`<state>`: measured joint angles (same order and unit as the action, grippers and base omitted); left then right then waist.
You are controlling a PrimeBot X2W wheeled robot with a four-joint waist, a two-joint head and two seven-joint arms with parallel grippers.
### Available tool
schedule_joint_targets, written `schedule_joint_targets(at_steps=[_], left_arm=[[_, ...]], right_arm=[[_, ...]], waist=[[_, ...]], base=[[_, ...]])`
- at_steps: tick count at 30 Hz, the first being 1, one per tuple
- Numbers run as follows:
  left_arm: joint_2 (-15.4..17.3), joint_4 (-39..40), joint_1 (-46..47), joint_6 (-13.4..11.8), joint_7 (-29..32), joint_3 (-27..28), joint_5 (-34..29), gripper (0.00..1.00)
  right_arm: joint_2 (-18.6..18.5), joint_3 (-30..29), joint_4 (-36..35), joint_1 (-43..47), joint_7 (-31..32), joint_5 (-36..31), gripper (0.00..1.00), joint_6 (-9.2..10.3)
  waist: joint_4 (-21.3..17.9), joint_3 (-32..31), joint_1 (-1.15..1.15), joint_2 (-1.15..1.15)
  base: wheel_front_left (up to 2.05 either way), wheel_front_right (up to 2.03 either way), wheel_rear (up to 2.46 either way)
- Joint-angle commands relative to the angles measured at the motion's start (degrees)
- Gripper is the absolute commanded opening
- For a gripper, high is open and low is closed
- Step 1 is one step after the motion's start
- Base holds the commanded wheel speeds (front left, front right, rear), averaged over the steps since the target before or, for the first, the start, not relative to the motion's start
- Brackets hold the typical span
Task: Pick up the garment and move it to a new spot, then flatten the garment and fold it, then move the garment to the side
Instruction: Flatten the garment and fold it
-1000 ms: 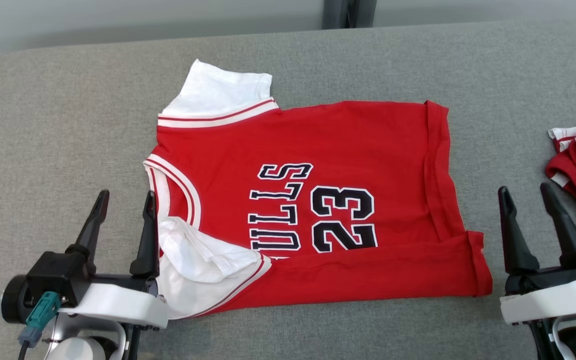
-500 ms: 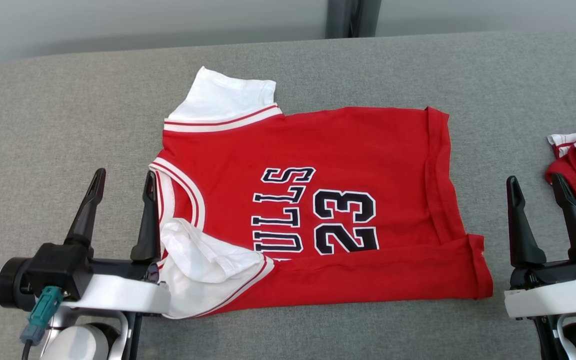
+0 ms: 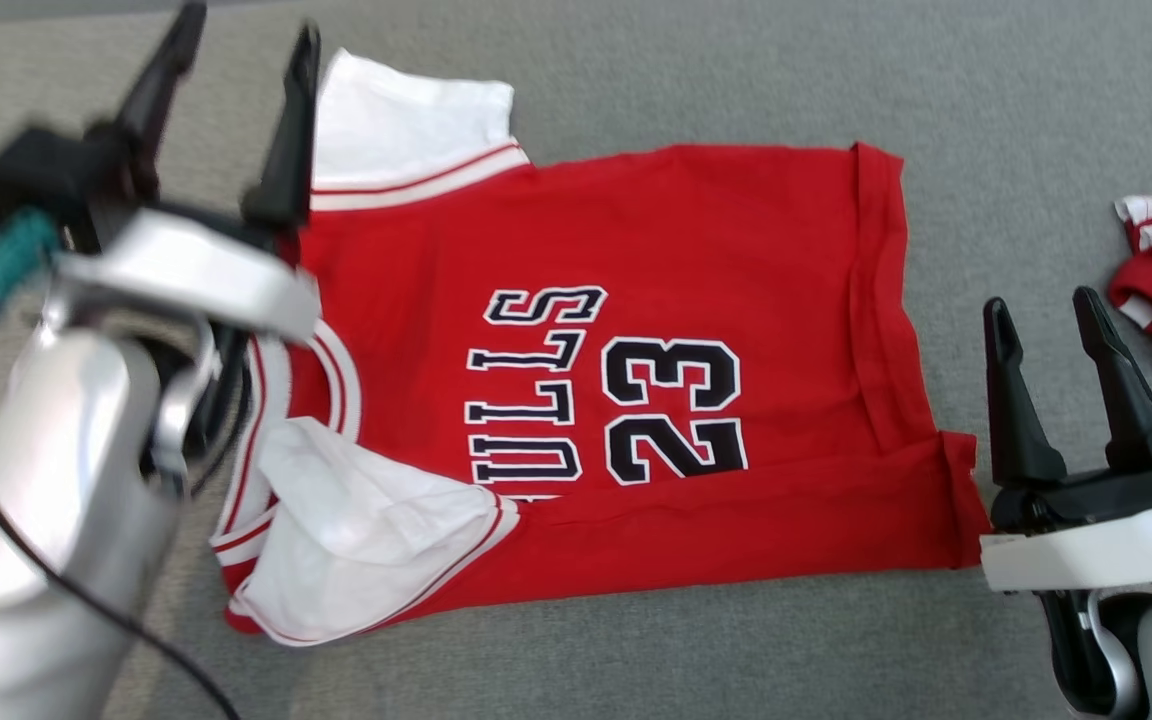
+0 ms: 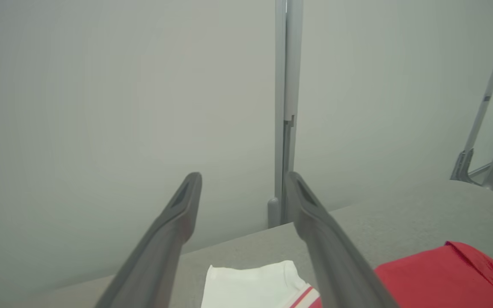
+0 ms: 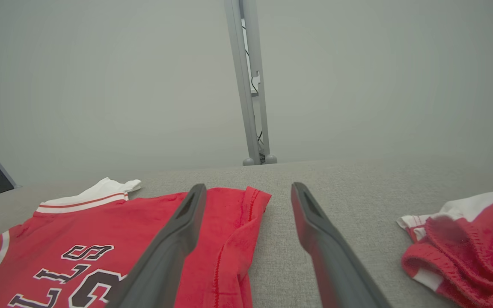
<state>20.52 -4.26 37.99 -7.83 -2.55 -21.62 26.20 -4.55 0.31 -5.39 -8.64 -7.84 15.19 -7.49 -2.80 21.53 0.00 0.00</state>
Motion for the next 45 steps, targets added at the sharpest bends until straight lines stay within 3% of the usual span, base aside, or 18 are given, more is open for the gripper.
schedule_joint_targets(at_steps=[1,6,11,18,24,25,26,27,34,39,45], left_arm=[[-0.3,-1.5,2.1,0.9,0.4,0.1,1.1,1.0],[0.1,-16.4,14.2,7.5,6.6,-0.5,4.2,1.0],[2.4,-28.8,21.8,12.0,12.1,-0.4,6.5,1.0],[6.2,-38.6,27.0,14.4,16.7,-1.2,8.0,1.0],[6.5,-44.2,27.8,14.7,19.0,-1.6,9.3,1.0],[6.2,-44.8,27.9,14.8,19.6,-1.9,9.5,0.81],[5.8,-45.2,28.0,14.9,20.1,-2.0,9.9,0.2],[5.4,-45.5,28.2,15.0,20.6,-2.3,10.2,0.0],[3.6,-45.0,30.5,15.2,19.8,-4.0,10.3,0.0],[0.9,-44.7,32.4,15.3,18.4,-6.0,10.2,0.0],[-1.3,-44.9,33.7,15.4,17.2,-8.2,10.5,0.0]], right_arm=[[-0.3,0.2,0.2,-0.8,-0.7,0.4,1.0,0.0],[-0.1,3.0,2.2,-4.0,-2.5,1.6,1.0,0.0],[0.4,5.8,5.0,-7.0,-4.5,3.2,1.0,0.0],[0.9,8.2,8.4,-9.4,-6.6,5.1,1.0,0.0],[0.8,7.9,10.0,-10.2,-7.2,5.5,1.0,0.0],[0.6,7.5,10.1,-10.4,-7.3,5.5,1.0,0.0],[0.3,7.1,10.2,-10.8,-7.4,5.3,1.0,0.0],[0.0,6.9,10.2,-11.3,-7.4,5.2,1.0,0.0],[-6.1,8.5,13.5,-20.7,-5.2,8.3,1.0,0.0],[-10.5,14.4,18.8,-28.6,-2.6,11.1,1.0,0.0],[-12.2,21.7,25.3,-35.3,0.0,16.8,1.0,0.01]], waist=[[-2.1,2.7,0.0,0.0],[-6.0,7.7,0.0,0.0],[-10.0,11.8,0.0,0.0],[-13.3,15.3,0.0,0.0],[-13.5,15.8,0.0,0.0],[-13.3,15.7,0.0,0.0],[-13.0,15.6,0.0,0.0],[-12.8,15.5,0.0,0.0],[-10.5,14.4,0.0,0.0],[-7.7,14.2,0.0,0.0],[-5.8,14.3,0.0,0.0]], base=[[0.0,0.0,0.0],[0.0,0.0,0.0],[0.0,0.0,0.0],[0.0,0.0,0.0],[0.0,0.0,0.0],[0.0,0.0,0.0],[0.0,0.0,0.0],[0.0,0.0,0.0],[0.0,0.0,0.0],[0.0,0.0,0.0],[0.0,0.0,0.0]])
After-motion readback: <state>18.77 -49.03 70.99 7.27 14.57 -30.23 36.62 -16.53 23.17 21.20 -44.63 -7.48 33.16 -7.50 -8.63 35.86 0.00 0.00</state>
